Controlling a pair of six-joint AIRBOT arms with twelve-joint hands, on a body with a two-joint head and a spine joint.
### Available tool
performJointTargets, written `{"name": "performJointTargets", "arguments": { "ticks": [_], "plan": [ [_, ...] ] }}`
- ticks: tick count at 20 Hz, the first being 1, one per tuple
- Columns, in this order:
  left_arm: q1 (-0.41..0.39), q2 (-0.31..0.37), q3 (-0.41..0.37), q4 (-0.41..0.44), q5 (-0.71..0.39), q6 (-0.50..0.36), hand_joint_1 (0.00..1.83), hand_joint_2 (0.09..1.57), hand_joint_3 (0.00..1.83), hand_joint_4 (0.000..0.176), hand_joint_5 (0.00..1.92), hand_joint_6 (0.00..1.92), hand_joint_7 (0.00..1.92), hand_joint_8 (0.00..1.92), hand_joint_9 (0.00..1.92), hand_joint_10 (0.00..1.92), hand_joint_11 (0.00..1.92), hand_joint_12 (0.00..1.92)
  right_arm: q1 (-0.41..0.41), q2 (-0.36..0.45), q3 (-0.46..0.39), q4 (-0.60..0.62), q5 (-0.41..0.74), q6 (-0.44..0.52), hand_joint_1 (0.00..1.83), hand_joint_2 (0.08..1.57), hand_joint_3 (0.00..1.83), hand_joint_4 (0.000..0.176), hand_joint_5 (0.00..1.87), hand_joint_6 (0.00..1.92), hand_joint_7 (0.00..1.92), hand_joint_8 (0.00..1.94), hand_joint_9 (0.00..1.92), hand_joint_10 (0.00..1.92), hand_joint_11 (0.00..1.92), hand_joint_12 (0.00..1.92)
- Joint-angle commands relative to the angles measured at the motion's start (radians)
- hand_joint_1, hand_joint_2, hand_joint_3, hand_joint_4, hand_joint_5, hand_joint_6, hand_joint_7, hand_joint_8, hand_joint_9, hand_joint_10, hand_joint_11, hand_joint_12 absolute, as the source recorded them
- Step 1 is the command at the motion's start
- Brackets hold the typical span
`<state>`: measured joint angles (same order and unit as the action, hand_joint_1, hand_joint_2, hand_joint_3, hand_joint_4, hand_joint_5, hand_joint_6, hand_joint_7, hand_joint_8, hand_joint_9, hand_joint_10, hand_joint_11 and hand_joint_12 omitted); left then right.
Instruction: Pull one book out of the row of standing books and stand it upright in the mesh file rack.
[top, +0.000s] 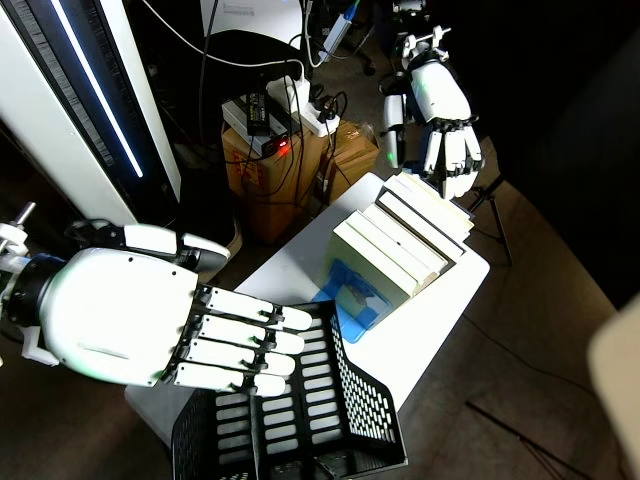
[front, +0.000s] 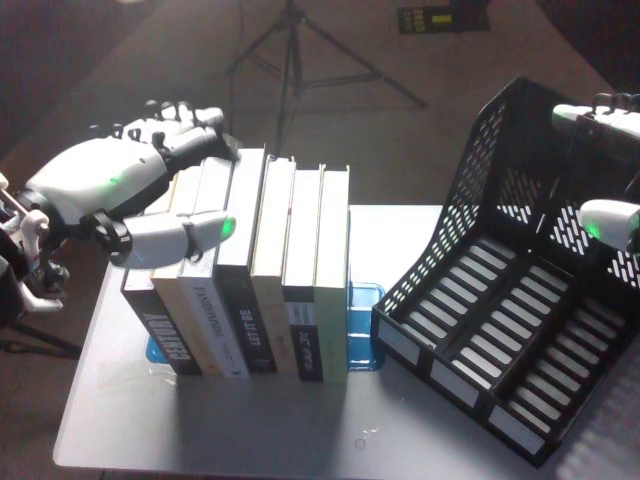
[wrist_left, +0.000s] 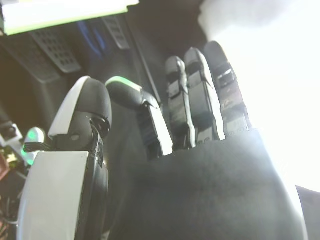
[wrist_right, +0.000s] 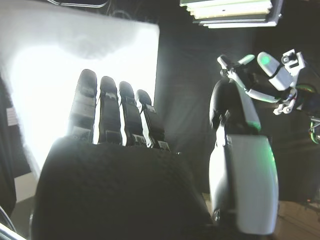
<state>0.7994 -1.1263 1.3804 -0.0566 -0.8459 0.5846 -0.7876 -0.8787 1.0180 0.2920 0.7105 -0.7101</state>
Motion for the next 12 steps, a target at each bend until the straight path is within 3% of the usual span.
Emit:
{"name": "performJointTargets", "arguments": {
  "ticks": [1, 6, 8, 10, 12],
  "plan": [
    [-0.010, 0.000, 0.009, -0.013, -0.111, -0.002, 0.22, 1.32, 0.02, 0.074, 0.05, 0.02, 0.00, 0.00, 0.00, 0.00, 0.00, 0.00, 0.012, 0.003, 0.010, 0.008, 0.107, 0.005, 0.31, 1.36, 0.03, 0.000, 0.00, 0.00, 0.00, 0.00, 0.00, 0.00, 0.00, 0.00],
    [-0.013, -0.007, 0.013, 0.005, -0.086, -0.003, 0.21, 1.32, 0.01, 0.076, 0.04, 0.01, 0.00, 0.00, 0.00, 0.00, 0.00, 0.00, 0.008, -0.006, 0.015, 0.011, 0.104, 0.005, 0.29, 1.37, 0.02, 0.000, 0.00, 0.00, 0.00, 0.00, 0.00, 0.00, 0.00, 0.00],
    [-0.015, -0.007, 0.014, 0.021, -0.064, -0.003, 0.18, 1.32, 0.01, 0.068, 0.06, 0.02, 0.00, 0.00, 0.00, 0.00, 0.00, 0.00, 0.007, -0.007, 0.017, 0.013, 0.101, 0.005, 0.25, 1.37, 0.01, 0.000, 0.00, 0.00, 0.00, 0.00, 0.00, 0.00, 0.00, 0.00],
    [-0.021, -0.007, 0.015, 0.043, -0.030, 0.006, 0.17, 1.31, 0.00, 0.089, 0.08, 0.02, 0.00, 0.00, 0.00, 0.00, 0.00, 0.00, 0.001, -0.008, 0.018, 0.018, 0.101, 0.005, 0.27, 1.37, 0.01, 0.000, 0.00, 0.00, 0.00, 0.00, 0.00, 0.00, 0.00, 0.00],
    [-0.029, -0.008, 0.015, 0.060, 0.002, 0.023, 0.17, 1.31, 0.00, 0.092, 0.09, 0.02, 0.00, 0.00, 0.00, 0.00, 0.00, 0.00, -0.003, -0.010, 0.021, 0.023, 0.101, 0.005, 0.27, 1.37, 0.01, 0.000, 0.00, 0.00, 0.00, 0.00, 0.00, 0.00, 0.00, 0.00]
  ]
}}
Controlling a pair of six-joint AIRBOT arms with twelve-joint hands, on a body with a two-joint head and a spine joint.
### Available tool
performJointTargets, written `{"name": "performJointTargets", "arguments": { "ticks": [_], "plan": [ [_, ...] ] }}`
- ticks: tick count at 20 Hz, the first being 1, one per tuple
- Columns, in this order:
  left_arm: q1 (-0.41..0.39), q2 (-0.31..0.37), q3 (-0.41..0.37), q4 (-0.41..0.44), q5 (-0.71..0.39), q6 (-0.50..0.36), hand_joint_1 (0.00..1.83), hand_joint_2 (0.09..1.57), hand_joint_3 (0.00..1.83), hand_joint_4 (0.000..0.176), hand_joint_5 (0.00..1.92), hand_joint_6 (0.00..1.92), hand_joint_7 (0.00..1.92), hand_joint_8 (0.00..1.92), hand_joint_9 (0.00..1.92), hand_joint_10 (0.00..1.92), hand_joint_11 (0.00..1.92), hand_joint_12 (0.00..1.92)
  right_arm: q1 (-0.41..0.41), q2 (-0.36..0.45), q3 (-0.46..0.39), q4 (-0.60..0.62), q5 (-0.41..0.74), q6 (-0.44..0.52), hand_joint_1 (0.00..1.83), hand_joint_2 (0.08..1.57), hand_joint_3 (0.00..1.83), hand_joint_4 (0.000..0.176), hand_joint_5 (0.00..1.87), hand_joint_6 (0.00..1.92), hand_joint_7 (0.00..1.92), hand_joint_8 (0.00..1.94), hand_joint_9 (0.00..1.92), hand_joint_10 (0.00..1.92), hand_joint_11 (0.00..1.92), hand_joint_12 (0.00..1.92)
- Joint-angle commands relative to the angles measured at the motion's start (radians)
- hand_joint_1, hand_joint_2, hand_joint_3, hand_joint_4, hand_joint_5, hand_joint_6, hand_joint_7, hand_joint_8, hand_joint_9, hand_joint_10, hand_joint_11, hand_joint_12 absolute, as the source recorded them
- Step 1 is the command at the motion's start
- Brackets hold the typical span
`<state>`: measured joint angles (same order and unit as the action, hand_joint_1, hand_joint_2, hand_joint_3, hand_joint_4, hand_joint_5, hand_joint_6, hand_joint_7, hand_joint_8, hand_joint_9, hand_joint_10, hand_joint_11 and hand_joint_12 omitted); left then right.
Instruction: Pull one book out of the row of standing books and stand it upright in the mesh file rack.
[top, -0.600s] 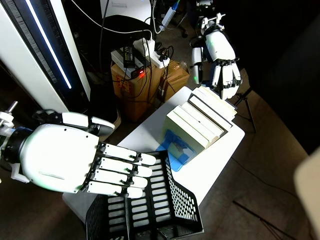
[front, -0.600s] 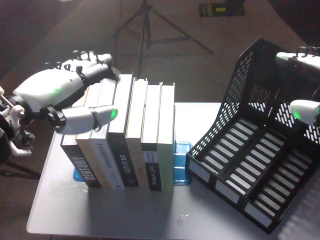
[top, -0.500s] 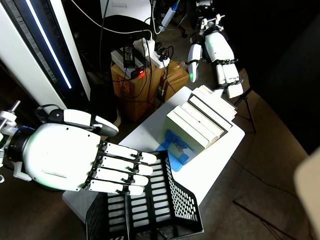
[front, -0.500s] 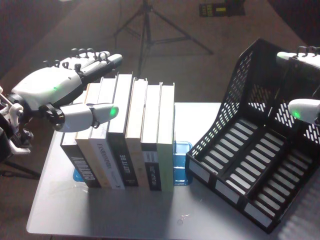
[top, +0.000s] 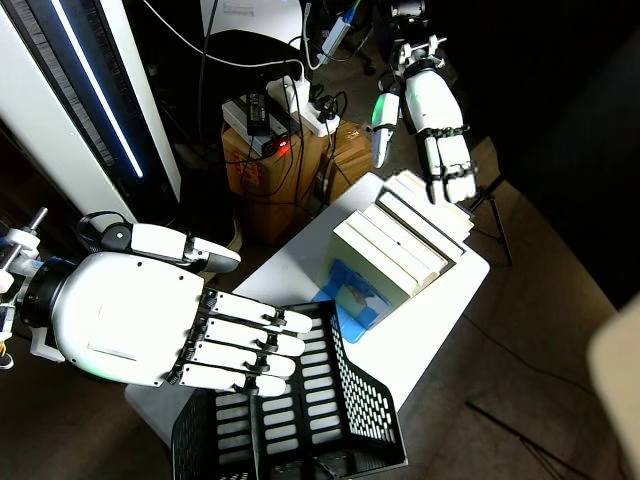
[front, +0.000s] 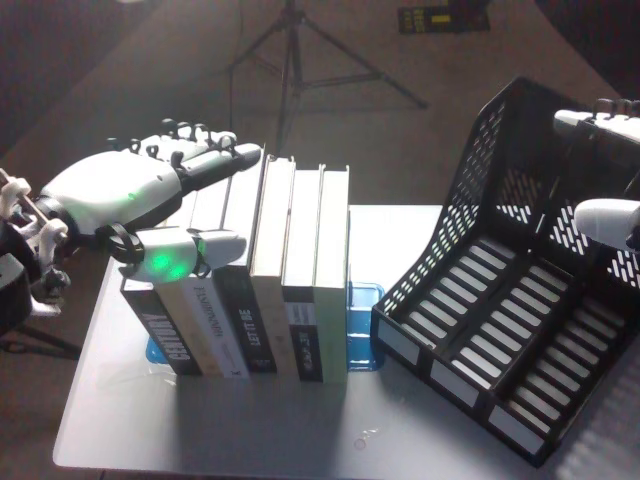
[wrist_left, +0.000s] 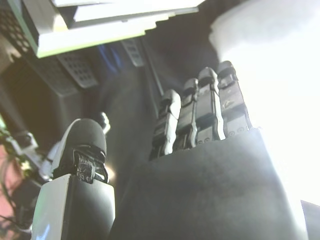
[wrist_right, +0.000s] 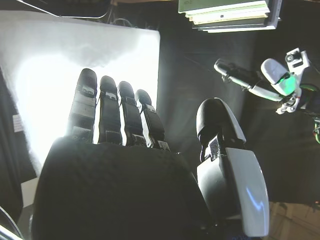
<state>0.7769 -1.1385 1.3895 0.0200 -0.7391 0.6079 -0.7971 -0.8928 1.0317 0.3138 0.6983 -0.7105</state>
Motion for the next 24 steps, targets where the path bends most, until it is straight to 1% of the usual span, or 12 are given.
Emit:
{"name": "performJointTargets", "arguments": {
  "ticks": [1, 2, 3, 7, 9, 11, 13, 15, 19, 20, 23, 24],
  "plan": [
    [-0.013, 0.002, 0.007, -0.003, -0.086, 0.004, 0.17, 1.31, 0.00, 0.092, 0.09, 0.02, 0.00, 0.00, 0.00, 0.00, 0.00, 0.00, 0.005, 0.004, 0.007, 0.004, 0.113, 0.005, 0.27, 1.37, 0.01, 0.000, 0.00, 0.00, 0.00, 0.00, 0.00, 0.00, 0.00, 0.00],
    [-0.020, -0.002, 0.009, 0.010, -0.067, 0.011, 0.09, 1.29, 0.00, 0.106, 0.12, 0.03, 0.00, 0.00, 0.00, 0.00, 0.00, 0.00, 0.003, 0.003, 0.008, 0.007, 0.113, 0.005, 0.28, 1.37, 0.01, 0.000, 0.00, 0.00, 0.00, 0.00, 0.00, 0.00, 0.00, 0.00],
    [-0.025, -0.004, 0.010, 0.017, -0.056, 0.015, 0.02, 1.24, 0.00, 0.104, 0.22, 0.03, 0.00, 0.00, 0.00, 0.00, 0.00, 0.00, 0.001, 0.003, 0.009, 0.008, 0.114, 0.005, 0.30, 1.36, 0.00, 0.000, 0.00, 0.00, 0.00, 0.00, 0.00, 0.00, 0.00, 0.00],
    [-0.061, -0.026, 0.024, 0.070, 0.016, 0.035, 0.00, 1.16, 0.00, 0.139, 0.31, 0.05, 0.00, 0.00, 0.00, 0.00, 0.00, 0.00, -0.007, 0.002, 0.010, 0.016, 0.114, 0.005, 0.31, 1.36, 0.00, 0.000, 0.00, 0.00, 0.00, 0.00, 0.00, 0.00, 0.00, 0.00],
    [-0.077, -0.035, 0.028, 0.088, 0.054, 0.058, 0.00, 1.15, 0.00, 0.129, 0.36, 0.07, 0.00, 0.00, 0.00, 0.00, 0.00, 0.00, -0.008, 0.002, 0.011, 0.018, 0.114, 0.005, 0.33, 1.36, 0.00, 0.000, 0.00, 0.00, 0.00, 0.00, 0.00, 0.00, 0.00, 0.00],
    [-0.085, -0.042, 0.034, 0.097, 0.079, 0.070, 0.00, 1.13, 0.00, 0.132, 0.38, 0.07, 0.00, 0.00, 0.00, 0.00, 0.00, 0.00, -0.009, 0.002, 0.011, 0.018, 0.114, 0.005, 0.33, 1.36, 0.00, 0.000, 0.00, 0.00, 0.00, 0.00, 0.00, 0.00, 0.00, 0.00],
    [-0.090, -0.045, 0.036, 0.104, 0.096, 0.078, 0.00, 1.13, 0.00, 0.118, 0.41, 0.09, 0.00, 0.00, 0.00, 0.00, 0.00, 0.00, -0.010, 0.001, 0.012, 0.019, 0.114, 0.005, 0.33, 1.37, 0.00, 0.000, 0.00, 0.00, 0.00, 0.00, 0.00, 0.00, 0.00, 0.00],
    [-0.092, -0.046, 0.036, 0.105, 0.106, 0.089, 0.00, 1.12, 0.00, 0.126, 0.42, 0.09, 0.00, 0.00, 0.00, 0.00, 0.00, 0.00, -0.013, 0.000, 0.012, 0.022, 0.114, 0.005, 0.36, 1.38, 0.00, 0.000, 0.00, 0.00, 0.00, 0.00, 0.00, 0.00, 0.00, 0.00],
    [-0.103, -0.052, 0.037, 0.124, 0.150, 0.116, 0.00, 1.14, 0.00, 0.121, 0.44, 0.09, 0.00, 0.00, 0.00, 0.00, 0.00, 0.00, -0.014, -0.002, 0.013, 0.025, 0.114, 0.005, 0.34, 1.38, 0.00, 0.000, 0.00, 0.00, 0.00, 0.00, 0.00, 0.00, 0.00, 0.00],
    [-0.104, -0.054, 0.037, 0.128, 0.154, 0.116, 0.00, 1.14, 0.00, 0.117, 0.45, 0.09, 0.00, 0.00, 0.00, 0.00, 0.00, 0.00, -0.014, -0.002, 0.014, 0.026, 0.114, 0.005, 0.37, 1.38, 0.00, 0.000, 0.00, 0.00, 0.00, 0.00, 0.00, 0.00, 0.00, 0.00],
    [-0.114, -0.055, 0.030, 0.173, 0.181, 0.118, 0.00, 1.14, 0.00, 0.081, 0.47, 0.10, 0.00, 0.00, 0.00, 0.00, 0.00, 0.00, -0.017, -0.002, 0.014, 0.030, 0.114, 0.005, 0.34, 1.38, 0.00, 0.000, 0.00, 0.00, 0.00, 0.00, 0.00, 0.00, 0.00, 0.00],
    [-0.116, -0.053, 0.026, 0.180, 0.188, 0.122, 0.00, 1.13, 0.00, 0.082, 0.49, 0.10, 0.00, 0.00, 0.00, 0.00, 0.00, 0.00, -0.018, -0.002, 0.014, 0.031, 0.114, 0.005, 0.33, 1.37, 0.00, 0.000, 0.00, 0.00, 0.00, 0.00, 0.00, 0.00, 0.00, 0.00]
  ]
}}
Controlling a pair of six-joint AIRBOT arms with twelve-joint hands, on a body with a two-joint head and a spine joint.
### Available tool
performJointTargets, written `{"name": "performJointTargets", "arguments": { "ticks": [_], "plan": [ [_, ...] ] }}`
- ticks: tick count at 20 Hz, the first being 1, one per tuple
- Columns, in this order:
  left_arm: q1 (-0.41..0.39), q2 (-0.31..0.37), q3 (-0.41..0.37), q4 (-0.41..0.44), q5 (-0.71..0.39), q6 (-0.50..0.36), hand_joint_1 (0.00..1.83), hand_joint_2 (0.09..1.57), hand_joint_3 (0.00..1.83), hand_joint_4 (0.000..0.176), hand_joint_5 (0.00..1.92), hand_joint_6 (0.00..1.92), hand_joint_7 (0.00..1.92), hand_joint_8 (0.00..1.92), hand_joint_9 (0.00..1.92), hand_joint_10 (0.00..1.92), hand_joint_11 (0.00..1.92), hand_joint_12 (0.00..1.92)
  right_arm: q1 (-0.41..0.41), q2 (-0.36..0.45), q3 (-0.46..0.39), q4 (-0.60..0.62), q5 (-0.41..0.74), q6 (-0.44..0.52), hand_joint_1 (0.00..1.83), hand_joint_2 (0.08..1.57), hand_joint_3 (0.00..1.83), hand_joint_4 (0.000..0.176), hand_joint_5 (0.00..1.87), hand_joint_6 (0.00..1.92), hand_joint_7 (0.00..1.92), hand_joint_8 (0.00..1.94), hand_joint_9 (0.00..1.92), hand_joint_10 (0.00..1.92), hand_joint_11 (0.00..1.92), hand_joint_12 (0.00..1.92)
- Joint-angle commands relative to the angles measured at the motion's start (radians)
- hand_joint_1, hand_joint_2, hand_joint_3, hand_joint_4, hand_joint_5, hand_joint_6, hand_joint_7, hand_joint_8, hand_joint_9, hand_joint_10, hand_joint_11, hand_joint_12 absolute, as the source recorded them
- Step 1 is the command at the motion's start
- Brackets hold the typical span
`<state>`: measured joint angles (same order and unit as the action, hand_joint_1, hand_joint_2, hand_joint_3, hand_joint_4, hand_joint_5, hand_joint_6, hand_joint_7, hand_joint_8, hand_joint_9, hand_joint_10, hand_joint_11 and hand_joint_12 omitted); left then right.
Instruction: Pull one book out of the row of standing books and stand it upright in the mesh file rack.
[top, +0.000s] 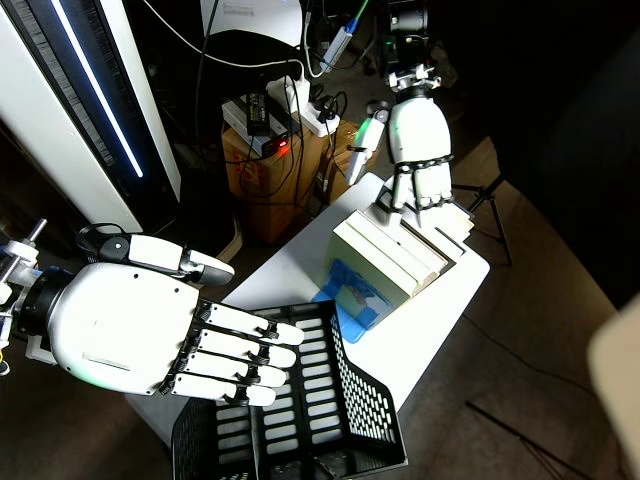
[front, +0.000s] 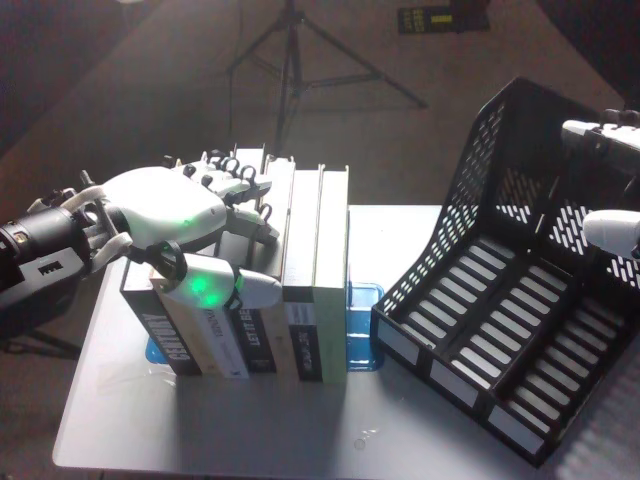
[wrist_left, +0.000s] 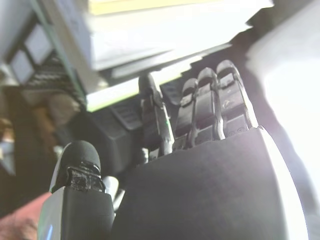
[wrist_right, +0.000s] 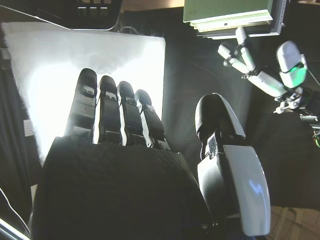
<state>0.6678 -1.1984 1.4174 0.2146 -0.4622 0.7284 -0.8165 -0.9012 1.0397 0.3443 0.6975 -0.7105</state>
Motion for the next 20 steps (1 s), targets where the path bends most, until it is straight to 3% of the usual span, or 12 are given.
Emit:
{"name": "performJointTargets", "arguments": {
  "ticks": [1, 2, 5, 7, 8, 9, 10, 11, 12, 17, 18, 20],
  "plan": [
    [-0.009, 0.009, -0.007, -0.002, -0.080, 0.008, 0.00, 1.12, 0.00, 0.082, 0.50, 0.10, 0.00, 0.00, 0.00, 0.00, 0.00, 0.00, 0.001, 0.007, 0.006, 0.001, 0.115, 0.005, 0.33, 1.37, 0.00, 0.000, 0.00, 0.00, 0.00, 0.00, 0.00, 0.00, 0.00, 0.00],
    [-0.009, 0.011, -0.011, 0.002, -0.078, 0.011, 0.00, 1.11, 0.00, 0.093, 0.51, 0.11, 0.00, 0.00, 0.00, 0.00, 0.00, 0.00, 0.000, 0.007, 0.006, 0.002, 0.115, 0.005, 0.32, 1.37, 0.00, 0.000, 0.00, 0.00, 0.00, 0.00, 0.00, 0.00, 0.00, 0.00],
    [-0.009, 0.016, -0.027, 0.032, -0.059, 0.019, 0.00, 1.07, 0.00, 0.089, 0.58, 0.08, 0.00, 0.00, 0.00, 0.00, 0.00, 0.00, -0.002, 0.007, 0.006, 0.006, 0.116, 0.005, 0.30, 1.36, 0.00, 0.000, 0.00, 0.00, 0.00, 0.00, 0.00, 0.00, 0.00, 0.00],
    [-0.003, 0.023, -0.038, 0.043, -0.056, 0.019, 0.00, 1.06, 0.00, 0.079, 0.56, 0.07, 0.00, 0.00, 0.00, 0.00, 0.00, 0.00, -0.003, 0.007, 0.006, 0.007, 0.117, 0.005, 0.28, 1.36, 0.00, 0.000, 0.00, 0.00, 0.00, 0.00, 0.00, 0.00, 0.00, 0.00],
    [0.002, 0.028, -0.045, 0.047, -0.056, 0.019, 0.00, 1.06, 0.00, 0.056, 0.57, 0.07, 0.00, 0.00, 0.00, 0.00, 0.00, 0.00, -0.004, 0.007, 0.005, 0.008, 0.117, 0.005, 0.31, 1.36, 0.00, 0.000, 0.00, 0.00, 0.00, 0.00, 0.00, 0.00, 0.00, 0.00],
    [0.006, 0.033, -0.052, 0.052, -0.055, 0.019, 0.00, 1.06, 0.00, 0.051, 0.57, 0.07, 0.00, 0.00, 0.00, 0.00, 0.00, 0.00, -0.004, 0.007, 0.005, 0.008, 0.117, 0.005, 0.33, 1.37, 0.00, 0.000, 0.00, 0.00, 0.00, 0.00, 0.00, 0.00, 0.00, 0.00],
    [0.011, 0.038, -0.057, 0.057, -0.054, 0.019, 0.00, 1.05, 0.00, 0.073, 0.57, 0.06, 0.00, 0.00, 0.00, 0.00, 0.00, 0.00, -0.005, 0.007, 0.005, 0.009, 0.117, 0.005, 0.33, 1.37, 0.00, 0.000, 0.00, 0.00, 0.00, 0.00, 0.00, 0.00, 0.00, 0.00],
    [0.017, 0.043, -0.066, 0.059, -0.055, 0.019, 0.00, 1.04, 0.00, 0.068, 0.58, 0.06, 0.00, 0.00, 0.00, 0.00, 0.00, 0.00, -0.005, 0.007, 0.005, 0.010, 0.117, 0.005, 0.35, 1.37, 0.00, 0.000, 0.00, 0.00, 0.00, 0.00, 0.00, 0.00, 0.00, 0.00],
    [0.024, 0.047, -0.074, 0.063, -0.057, 0.019, 0.00, 1.04, 0.00, 0.051, 0.60, 0.07, 0.00, 0.00, 0.00, 0.00, 0.00, 0.00, -0.005, 0.007, 0.005, 0.010, 0.117, 0.005, 0.36, 1.37, 0.00, 0.000, 0.00, 0.00, 0.00, 0.00, 0.00, 0.00, 0.00, 0.00],
    [0.054, 0.078, -0.120, 0.075, -0.085, 0.019, 0.00, 1.07, 0.00, 0.057, 0.61, 0.06, 0.00, 0.00, 0.00, 0.00, 0.00, 0.00, -0.008, 0.007, 0.004, 0.015, 0.117, 0.005, 0.34, 1.37, 0.00, 0.000, 0.00, 0.00, 0.00, 0.00, 0.00, 0.00, 0.00, 0.00],
    [0.057, 0.084, -0.127, 0.077, -0.091, 0.019, 0.00, 1.06, 0.00, 0.069, 0.60, 0.06, 0.00, 0.00, 0.00, 0.00, 0.00, 0.00, -0.008, 0.007, 0.004, 0.015, 0.117, 0.005, 0.33, 1.37, 0.00, 0.000, 0.00, 0.00, 0.00, 0.00, 0.00, 0.00, 0.00, 0.00],
    [0.070, 0.103, -0.155, 0.085, -0.109, 0.019, 0.00, 1.06, 0.00, 0.072, 0.60, 0.06, 0.00, 0.00, 0.00, 0.00, 0.00, 0.00, -0.009, 0.007, 0.004, 0.017, 0.117, 0.005, 0.33, 1.37, 0.00, 0.000, 0.00, 0.00, 0.00, 0.00, 0.00, 0.00, 0.00, 0.00]
  ]
}}
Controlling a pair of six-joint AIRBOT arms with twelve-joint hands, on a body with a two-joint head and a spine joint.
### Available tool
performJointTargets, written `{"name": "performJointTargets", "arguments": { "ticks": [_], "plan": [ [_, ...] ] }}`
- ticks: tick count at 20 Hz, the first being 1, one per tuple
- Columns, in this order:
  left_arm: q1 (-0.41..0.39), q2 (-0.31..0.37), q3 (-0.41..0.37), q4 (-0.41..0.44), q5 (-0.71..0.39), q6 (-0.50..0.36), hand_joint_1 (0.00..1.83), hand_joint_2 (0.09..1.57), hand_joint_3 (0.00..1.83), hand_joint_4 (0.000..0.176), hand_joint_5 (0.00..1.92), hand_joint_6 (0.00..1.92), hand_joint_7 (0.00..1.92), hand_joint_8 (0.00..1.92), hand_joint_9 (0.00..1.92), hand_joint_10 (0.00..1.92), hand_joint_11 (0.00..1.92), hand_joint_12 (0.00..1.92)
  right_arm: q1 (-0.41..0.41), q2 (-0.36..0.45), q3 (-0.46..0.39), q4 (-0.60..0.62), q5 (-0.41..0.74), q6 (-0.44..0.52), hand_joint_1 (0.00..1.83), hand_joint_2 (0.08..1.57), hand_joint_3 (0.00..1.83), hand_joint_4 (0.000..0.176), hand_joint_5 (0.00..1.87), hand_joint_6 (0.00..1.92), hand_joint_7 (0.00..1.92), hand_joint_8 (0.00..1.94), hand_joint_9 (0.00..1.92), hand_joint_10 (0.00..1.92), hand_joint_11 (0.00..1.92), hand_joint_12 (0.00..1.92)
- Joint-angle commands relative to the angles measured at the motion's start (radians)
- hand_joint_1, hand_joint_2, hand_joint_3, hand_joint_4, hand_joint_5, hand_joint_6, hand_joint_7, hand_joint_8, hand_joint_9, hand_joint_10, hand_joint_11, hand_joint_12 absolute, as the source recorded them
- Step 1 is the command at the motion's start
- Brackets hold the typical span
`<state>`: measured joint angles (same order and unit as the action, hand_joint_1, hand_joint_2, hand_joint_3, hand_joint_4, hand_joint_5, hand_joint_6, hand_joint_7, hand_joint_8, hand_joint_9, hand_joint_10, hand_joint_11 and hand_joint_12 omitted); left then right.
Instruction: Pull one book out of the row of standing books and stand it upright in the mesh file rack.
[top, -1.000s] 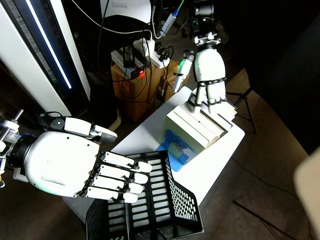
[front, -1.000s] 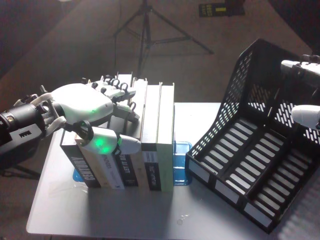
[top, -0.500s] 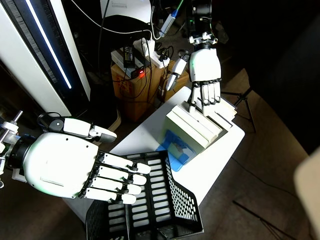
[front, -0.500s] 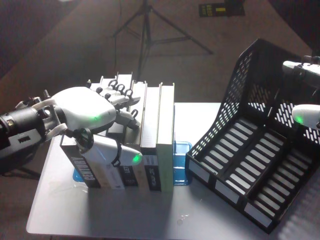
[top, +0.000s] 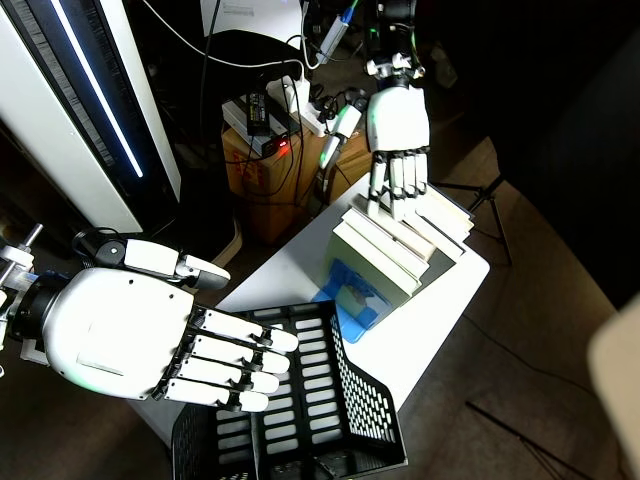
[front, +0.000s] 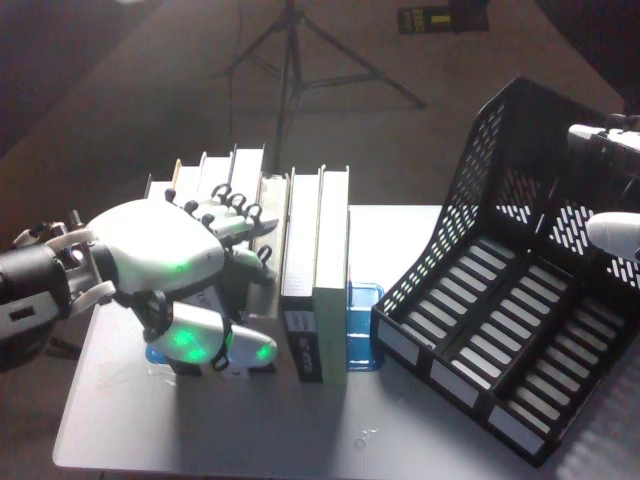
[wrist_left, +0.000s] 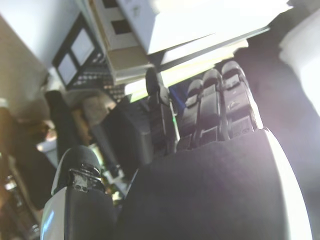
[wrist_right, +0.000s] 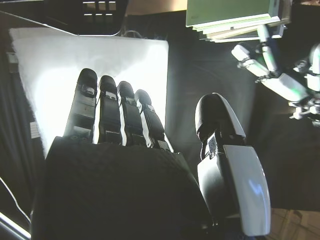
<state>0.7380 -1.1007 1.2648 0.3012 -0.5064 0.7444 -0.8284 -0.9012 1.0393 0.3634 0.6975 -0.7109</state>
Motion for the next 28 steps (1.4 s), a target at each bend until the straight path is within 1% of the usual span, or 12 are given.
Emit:
{"name": "performJointTargets", "arguments": {
  "ticks": [1, 4, 9, 12, 13, 15, 17, 20, 21, 23, 25, 28],
  "plan": [
    [0.006, 0.012, -0.012, 0.001, -0.074, 0.003, 0.00, 1.05, 0.00, 0.084, 0.58, 0.05, 0.00, 0.00, 0.00, 0.00, 0.00, 0.00, 0.003, 0.007, 0.004, -0.001, 0.117, 0.005, 0.33, 1.37, 0.00, 0.000, 0.00, 0.00, 0.00, 0.00, 0.00, 0.00, 0.00, 0.00],
    [0.026, 0.027, -0.036, 0.002, -0.097, 0.002, 0.00, 1.06, 0.00, 0.067, 0.55, 0.03, 0.00, 0.00, 0.00, 0.00, 0.00, 0.00, 0.001, 0.007, 0.003, 0.002, 0.117, 0.005, 0.34, 1.37, 0.00, 0.000, 0.00, 0.00, 0.00, 0.00, 0.00, 0.00, 0.00, 0.00],
    [0.073, 0.047, -0.073, 0.002, -0.144, -0.021, 0.00, 1.05, 0.00, 0.072, 0.53, 0.02, 0.00, 0.00, 0.00, 0.00, 0.00, 0.00, -0.001, 0.007, 0.003, 0.008, 0.117, 0.005, 0.33, 1.38, 0.00, 0.000, 0.00, 0.00, 0.00, 0.00, 0.00, 0.00, 0.00, 0.00],
    [0.104, 0.052, -0.098, 0.003, -0.172, -0.031, 0.00, 1.05, 0.00, 0.040, 0.57, 0.04, 0.00, 0.00, 0.00, 0.00, 0.00, 0.00, -0.004, 0.008, 0.002, 0.011, 0.117, 0.005, 0.36, 1.37, 0.00, 0.000, 0.00, 0.00, 0.00, 0.00, 0.00, 0.00, 0.00, 0.00],
    [0.112, 0.053, -0.103, 0.003, -0.177, -0.031, 0.00, 1.05, 0.00, 0.041, 0.58, 0.04, 0.00, 0.00, 0.00, 0.00, 0.00, 0.00, -0.004, 0.008, 0.002, 0.012, 0.117, 0.005, 0.36, 1.37, 0.00, 0.000, 0.00, 0.00, 0.00, 0.00, 0.00, 0.00, 0.00, 0.00],
    [0.136, 0.053, -0.111, 0.003, -0.193, -0.048, 0.00, 1.06, 0.00, 0.069, 0.53, 0.02, 0.00, 0.00, 0.00, 0.00, 0.00, 0.00, -0.006, 0.010, 0.002, 0.014, 0.117, 0.005, 0.37, 1.37, 0.00, 0.000, 0.00, 0.00, 0.00, 0.00, 0.00, 0.00, 0.00, 0.00],
    [0.167, 0.054, -0.124, 0.002, -0.218, -0.069, 0.00, 1.08, 0.00, 0.042, 0.54, 0.02, 0.00, 0.00, 0.00, 0.00, 0.00, 0.00, -0.007, 0.012, 0.002, 0.015, 0.116, 0.005, 0.37, 1.38, 0.00, 0.000, 0.00, 0.00, 0.00, 0.00, 0.00, 0.00, 0.00, 0.00],
    [0.199, 0.054, -0.135, 0.001, -0.245, -0.090, 0.00, 1.07, 0.00, 0.060, 0.56, 0.02, 0.00, 0.00, 0.00, 0.00, 0.00, 0.00, -0.007, 0.014, 0.001, 0.018, 0.116, 0.005, 0.34, 1.39, 0.00, 0.000, 0.00, 0.00, 0.00, 0.00, 0.00, 0.00, 0.00, 0.00],
    [0.205, 0.054, -0.137, 0.001, -0.249, -0.099, 0.00, 1.10, 0.02, 0.032, 0.56, 0.02, 0.00, 0.00, 0.00, 0.00, 0.00, 0.00, -0.008, 0.015, 0.001, 0.019, 0.115, 0.005, 0.34, 1.38, 0.00, 0.000, 0.00, 0.00, 0.00, 0.00, 0.00, 0.00, 0.00, 0.00],
    [0.221, 0.055, -0.144, 0.001, -0.256, -0.112, 0.00, 1.11, 0.02, 0.019, 0.52, 0.00, 0.00, 0.00, 0.00, 0.00, 0.00, 0.00, -0.009, 0.015, 0.002, 0.020, 0.115, 0.005, 0.36, 1.38, 0.00, 0.000, 0.00, 0.00, 0.00, 0.00, 0.00, 0.00, 0.00, 0.00],
    [0.239, 0.055, -0.146, 0.001, -0.259, -0.131, 0.00, 1.11, 0.02, 0.021, 0.53, 0.01, 0.00, 0.00, 0.00, 0.00, 0.00, 0.00, -0.009, 0.015, 0.003, 0.020, 0.114, 0.005, 0.36, 1.38, 0.00, 0.000, 0.00, 0.00, 0.00, 0.00, 0.00, 0.00, 0.00, 0.00],
    [0.245, 0.057, -0.146, 0.005, -0.271, -0.150, 0.00, 1.11, 0.01, 0.044, 0.54, 0.01, 0.00, 0.00, 0.00, 0.00, 0.00, 0.00, -0.009, 0.015, 0.003, 0.020, 0.112, 0.005, 0.37, 1.38, 0.00, 0.000, 0.00, 0.00, 0.00, 0.00, 0.00, 0.00, 0.00, 0.00]
  ]
}}
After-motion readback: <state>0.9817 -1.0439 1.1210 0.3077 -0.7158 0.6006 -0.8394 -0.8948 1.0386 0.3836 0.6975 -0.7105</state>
